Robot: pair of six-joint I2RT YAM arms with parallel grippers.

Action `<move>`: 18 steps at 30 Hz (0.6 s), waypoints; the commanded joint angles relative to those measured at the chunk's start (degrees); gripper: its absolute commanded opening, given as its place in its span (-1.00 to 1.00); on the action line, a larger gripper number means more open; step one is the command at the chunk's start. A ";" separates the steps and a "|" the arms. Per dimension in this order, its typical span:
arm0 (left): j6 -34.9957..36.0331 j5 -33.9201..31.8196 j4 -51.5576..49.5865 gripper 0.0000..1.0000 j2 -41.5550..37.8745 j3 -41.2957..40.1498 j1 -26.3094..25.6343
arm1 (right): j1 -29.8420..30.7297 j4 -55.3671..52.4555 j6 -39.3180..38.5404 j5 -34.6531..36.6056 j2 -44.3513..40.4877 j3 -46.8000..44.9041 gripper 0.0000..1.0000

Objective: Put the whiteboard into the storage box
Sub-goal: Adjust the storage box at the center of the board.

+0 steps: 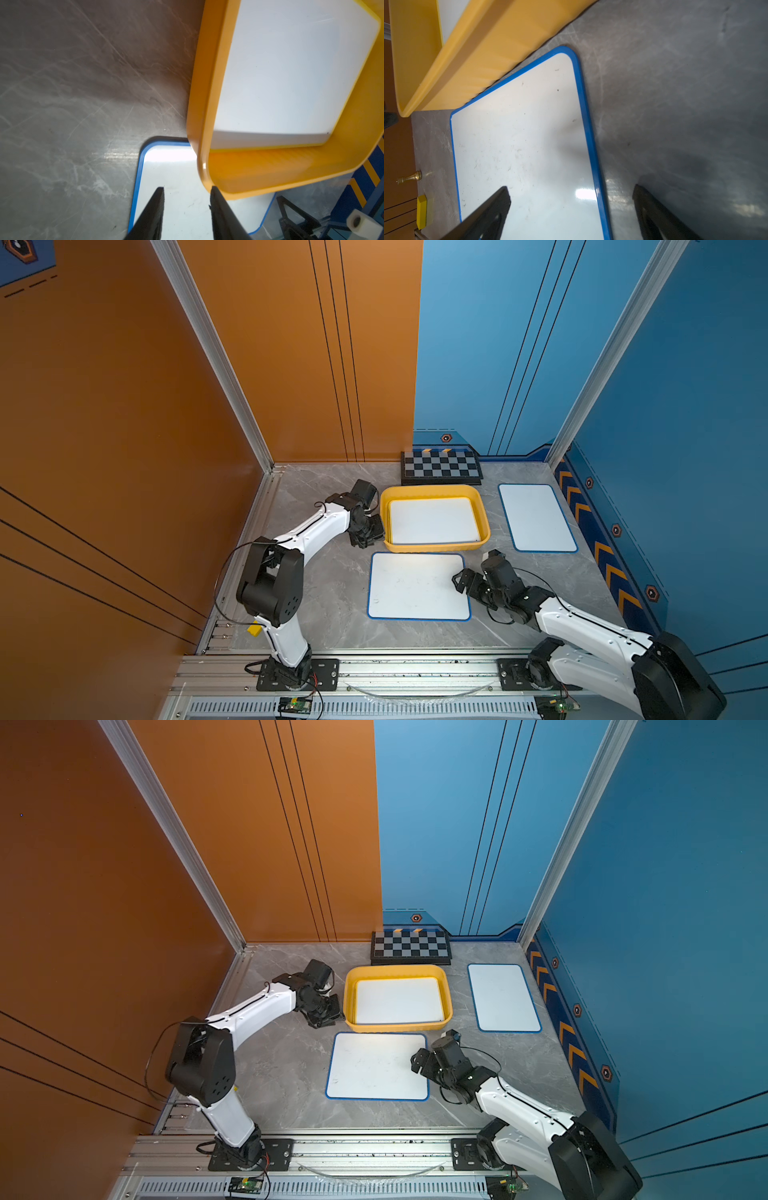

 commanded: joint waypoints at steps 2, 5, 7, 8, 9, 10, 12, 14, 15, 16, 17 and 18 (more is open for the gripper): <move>1.68 -2.90 -2.76 -0.19 -8.06 -7.11 0.38 | 0.19 -11.07 -0.93 -0.04 2.83 -3.40 0.90; 1.69 -4.28 -2.79 -0.17 -11.84 -12.54 -0.43 | 0.34 -10.89 -1.14 -0.01 4.11 -3.05 0.90; 1.70 -5.01 -2.71 -0.17 -12.84 -16.14 -1.50 | 0.69 -10.23 -1.05 -0.12 5.24 -2.96 0.90; 1.70 -5.40 -2.80 -0.17 -12.92 -17.88 -2.01 | 1.01 -9.78 -0.98 -0.19 5.84 -2.96 0.90; 1.43 -5.92 -2.77 -0.17 -13.01 -18.94 -2.50 | 1.28 -9.35 -0.89 -0.32 6.46 -2.82 0.90; 1.28 -6.65 -2.78 -0.16 -12.94 -20.19 -3.01 | 1.75 -8.94 -0.88 -0.43 7.16 -2.70 0.90; 1.01 -7.84 -2.67 -0.15 -13.01 -21.93 -4.19 | 2.55 -8.83 -0.88 -0.43 8.54 -2.05 0.90; 0.90 -8.63 -2.32 -0.11 -13.27 -22.86 -5.75 | 3.75 -8.82 -1.02 -0.31 9.87 -1.26 0.89; 0.92 -8.72 -2.14 -0.11 -13.30 -23.16 -6.50 | 4.22 -8.76 -1.06 -0.27 10.30 -1.04 0.89; 0.92 -8.66 -1.88 -0.09 -13.44 -23.47 -7.16 | 4.68 -8.76 -1.06 0.00 10.79 -0.81 0.89; 0.76 -8.82 -1.78 -0.09 -13.47 -23.59 -7.86 | 5.09 -8.72 -1.05 0.13 11.23 -0.70 0.89; 0.45 -9.11 -1.76 -0.08 -13.37 -23.71 -8.38 | 5.36 -8.73 -0.93 0.27 11.44 -0.66 0.89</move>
